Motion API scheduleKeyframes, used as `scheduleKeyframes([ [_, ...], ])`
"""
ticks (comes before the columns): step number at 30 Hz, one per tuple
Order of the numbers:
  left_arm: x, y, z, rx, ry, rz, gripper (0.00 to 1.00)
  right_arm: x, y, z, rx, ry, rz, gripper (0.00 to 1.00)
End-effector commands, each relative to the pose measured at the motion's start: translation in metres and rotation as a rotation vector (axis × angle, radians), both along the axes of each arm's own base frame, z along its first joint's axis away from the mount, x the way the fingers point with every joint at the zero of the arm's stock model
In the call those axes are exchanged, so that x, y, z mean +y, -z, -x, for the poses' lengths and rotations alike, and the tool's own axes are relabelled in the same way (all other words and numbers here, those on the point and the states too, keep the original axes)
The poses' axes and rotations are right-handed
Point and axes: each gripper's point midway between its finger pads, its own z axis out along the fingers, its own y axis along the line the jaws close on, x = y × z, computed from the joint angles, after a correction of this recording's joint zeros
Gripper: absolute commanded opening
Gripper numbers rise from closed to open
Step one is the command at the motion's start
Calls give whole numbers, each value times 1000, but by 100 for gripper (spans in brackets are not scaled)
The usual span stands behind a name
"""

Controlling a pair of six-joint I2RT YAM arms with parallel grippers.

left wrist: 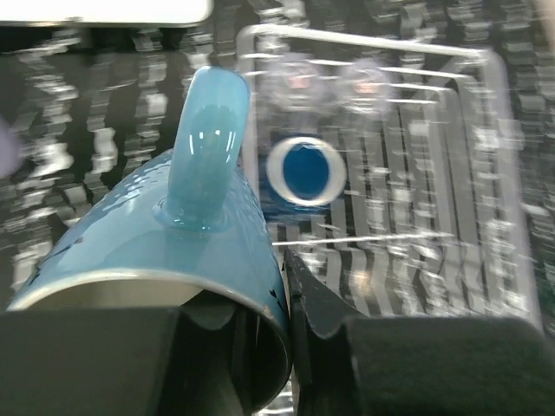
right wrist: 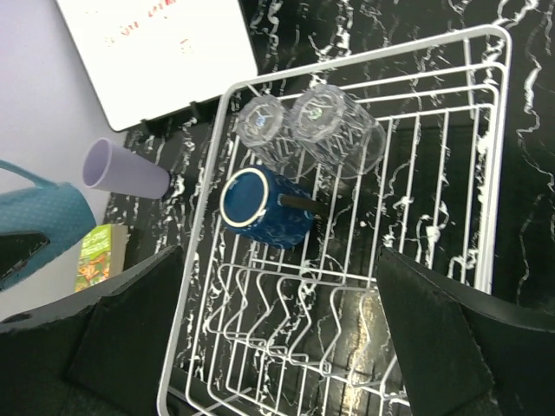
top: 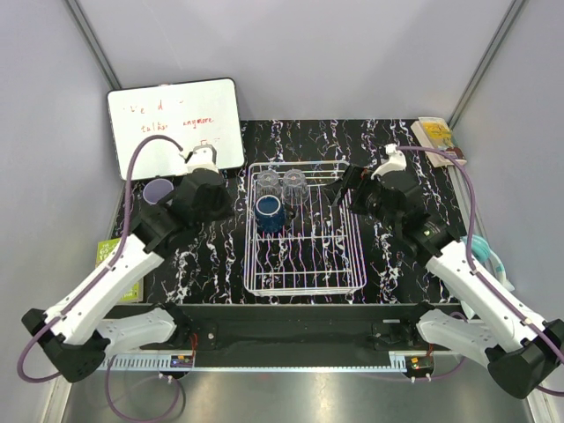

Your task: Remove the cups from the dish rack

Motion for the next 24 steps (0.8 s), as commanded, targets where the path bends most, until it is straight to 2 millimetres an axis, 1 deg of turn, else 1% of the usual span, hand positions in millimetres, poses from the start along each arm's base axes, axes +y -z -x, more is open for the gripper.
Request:
scheduleKeyframes([
  [1, 46, 37, 2, 130, -113, -225, 0, -12, 11, -3, 23, 53, 56, 100],
  [2, 49, 44, 0, 154, -117, -228, 0, -12, 11, -3, 23, 51, 56, 100],
  [3, 60, 51, -3, 184, -147, -235, 0, -13, 14, -2, 30, 53, 59, 100],
  [4, 61, 58, -4, 209, -137, -225, 0, -13, 16, -1, 34, 53, 62, 100],
  [5, 70, 68, -7, 244, -162, -238, 0, -14, 17, -1, 35, 56, 63, 100],
  [9, 86, 84, -16, 301, -190, -269, 0, -13, 23, 1, 47, 46, 66, 100],
  [10, 87, 90, -22, 317, -193, -271, 0, -13, 24, 1, 52, 45, 67, 100],
  [11, 94, 95, -25, 339, -213, -264, 0, -12, 25, 0, 56, 44, 63, 100],
  [13, 92, 109, -32, 385, -197, -243, 0, -8, 28, 1, 68, 32, 64, 100],
  [14, 96, 113, -36, 399, -212, -226, 0, -9, 30, 0, 74, 34, 65, 100],
  [16, 90, 126, -41, 441, -190, -195, 0, -7, 34, 0, 84, 27, 69, 100],
  [17, 92, 130, -44, 455, -198, -185, 0, -6, 34, 0, 87, 26, 67, 100],
  [19, 88, 143, -49, 500, -187, -165, 0, -5, 38, 0, 97, 19, 72, 100],
  [22, 85, 156, -56, 542, -180, -137, 0, -5, 43, 0, 110, 18, 83, 100],
  [24, 83, 159, -59, 558, -178, -128, 0, -6, 45, -1, 114, 22, 92, 100],
])
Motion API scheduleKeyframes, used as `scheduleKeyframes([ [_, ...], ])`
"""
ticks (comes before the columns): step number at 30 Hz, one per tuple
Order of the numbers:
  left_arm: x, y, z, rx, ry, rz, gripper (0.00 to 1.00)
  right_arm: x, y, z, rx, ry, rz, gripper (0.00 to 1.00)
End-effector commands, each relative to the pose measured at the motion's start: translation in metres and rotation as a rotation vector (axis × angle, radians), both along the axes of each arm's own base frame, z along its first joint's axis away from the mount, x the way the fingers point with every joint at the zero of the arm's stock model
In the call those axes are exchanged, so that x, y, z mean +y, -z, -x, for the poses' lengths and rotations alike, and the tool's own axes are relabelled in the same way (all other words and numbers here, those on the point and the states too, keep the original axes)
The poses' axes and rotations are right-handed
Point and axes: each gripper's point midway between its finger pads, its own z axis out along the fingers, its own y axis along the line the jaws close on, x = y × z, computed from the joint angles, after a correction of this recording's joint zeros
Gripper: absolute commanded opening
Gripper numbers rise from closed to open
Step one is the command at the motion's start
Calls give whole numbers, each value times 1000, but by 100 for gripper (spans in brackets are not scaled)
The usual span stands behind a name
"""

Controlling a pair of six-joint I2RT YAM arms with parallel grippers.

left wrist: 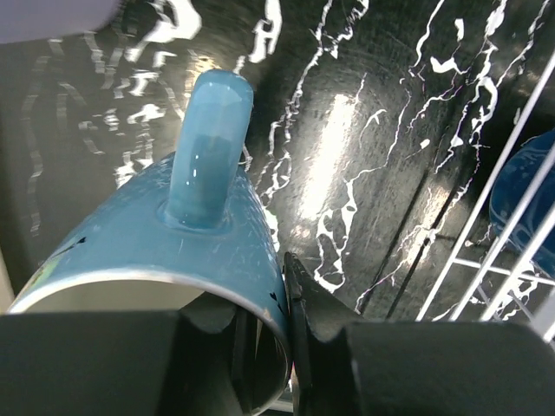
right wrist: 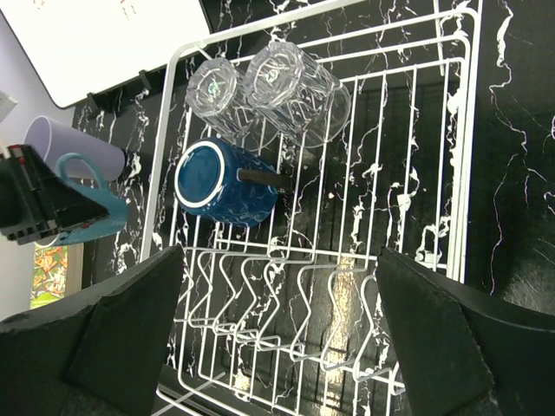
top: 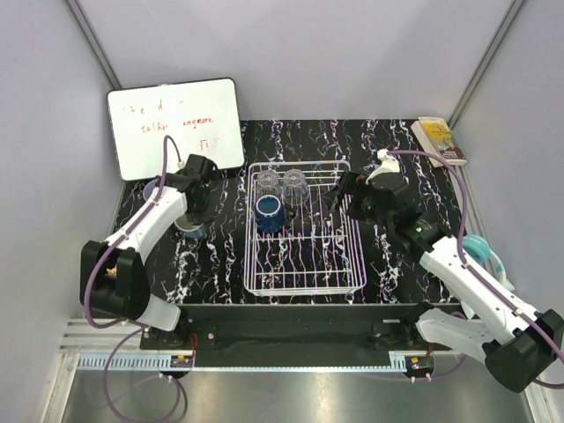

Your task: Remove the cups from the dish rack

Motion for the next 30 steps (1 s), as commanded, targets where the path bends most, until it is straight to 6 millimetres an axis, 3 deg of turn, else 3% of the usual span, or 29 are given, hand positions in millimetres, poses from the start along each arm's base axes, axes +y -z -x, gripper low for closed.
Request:
scheduleKeyframes([
  [1, -17, -4, -25, -42, 31, 80, 0, -1, 7, 0, 15, 1, 16, 100],
  [10, -16, 9, -46, -9, 15, 109, 0, -2, 11, -1, 23, 3, 29, 100],
  [15, -9, 2, -73, -31, -6, 141, 0, 1, 14, -2, 35, -7, 28, 100],
  [22, -6, 18, -95, 7, -13, 147, 0, 1, 19, 0, 47, -8, 31, 100],
  [30, 2, 34, -106, 38, -31, 105, 0, 2, 30, 0, 71, -16, 48, 100],
])
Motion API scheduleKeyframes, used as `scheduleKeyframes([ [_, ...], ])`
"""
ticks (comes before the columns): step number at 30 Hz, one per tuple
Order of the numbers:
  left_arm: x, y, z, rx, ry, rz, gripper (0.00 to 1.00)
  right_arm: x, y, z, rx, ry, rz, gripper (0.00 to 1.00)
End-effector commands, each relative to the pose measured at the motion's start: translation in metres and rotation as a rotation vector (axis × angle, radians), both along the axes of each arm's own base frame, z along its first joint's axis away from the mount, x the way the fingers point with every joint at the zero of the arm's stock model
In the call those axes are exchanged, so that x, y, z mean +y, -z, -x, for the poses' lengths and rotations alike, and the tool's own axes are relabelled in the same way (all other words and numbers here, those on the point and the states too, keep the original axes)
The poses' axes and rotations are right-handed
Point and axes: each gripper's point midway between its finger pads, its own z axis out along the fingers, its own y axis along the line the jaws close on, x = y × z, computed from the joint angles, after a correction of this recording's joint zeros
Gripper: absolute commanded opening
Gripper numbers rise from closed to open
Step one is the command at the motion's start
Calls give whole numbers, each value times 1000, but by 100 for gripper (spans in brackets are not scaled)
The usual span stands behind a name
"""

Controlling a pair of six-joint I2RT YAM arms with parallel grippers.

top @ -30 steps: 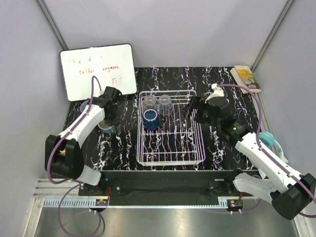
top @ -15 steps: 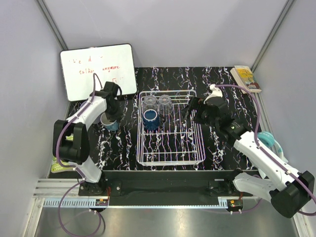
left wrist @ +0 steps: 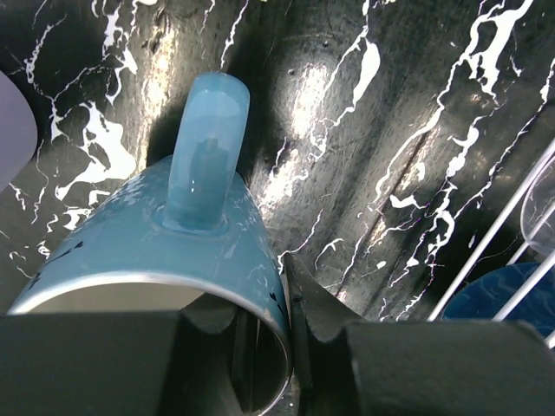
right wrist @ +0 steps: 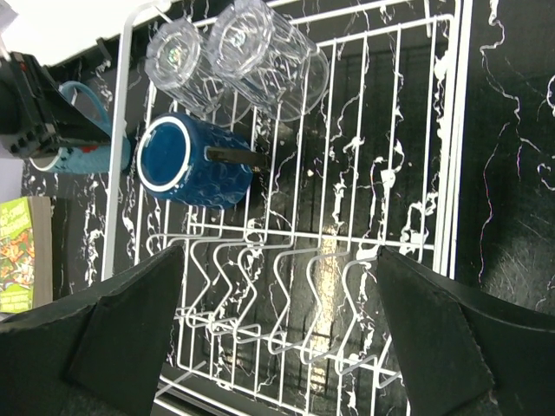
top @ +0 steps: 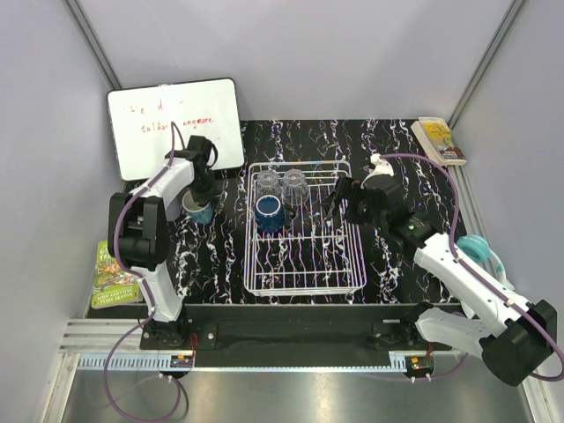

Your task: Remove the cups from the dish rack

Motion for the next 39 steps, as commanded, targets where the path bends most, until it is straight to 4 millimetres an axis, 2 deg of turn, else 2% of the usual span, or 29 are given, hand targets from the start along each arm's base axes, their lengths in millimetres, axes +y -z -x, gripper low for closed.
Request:
scheduleKeyframes([
  [1, 4, -12, -24, -63, 4, -16, 0, 1, 1, -1, -2, -12, 6, 100],
  [7, 15, -12, -35, -74, -3, -70, 0, 1, 5, -2, 3, -14, 20, 100],
  [12, 18, -6, -45, -56, -13, -59, 0, 3, 7, -2, 10, -24, 19, 100],
  [20, 32, -4, -50, -48, -48, -60, 0, -1, 10, 0, 9, -18, 35, 100],
  [23, 31, -13, -47, -67, -52, -53, 12, 0, 13, 0, 15, -21, 39, 100],
  [24, 31, -16, -46, -73, -53, -55, 24, 0, 13, -1, 16, -20, 40, 100],
  [26, 33, -27, -45, -99, -55, -59, 36, 1, 14, -1, 23, -26, 38, 100],
  [27, 33, -31, -44, -107, -57, -60, 46, 2, 13, -1, 22, -24, 34, 100],
  [30, 32, -45, -43, -142, -56, -50, 57, 3, 11, -2, 19, -27, 27, 100],
  [36, 24, -69, -44, -205, -43, -39, 70, 3, 9, -1, 15, -29, 18, 100],
  [39, 5, -95, -46, -262, -8, 16, 71, 3, 10, -1, 13, -27, 21, 100],
])
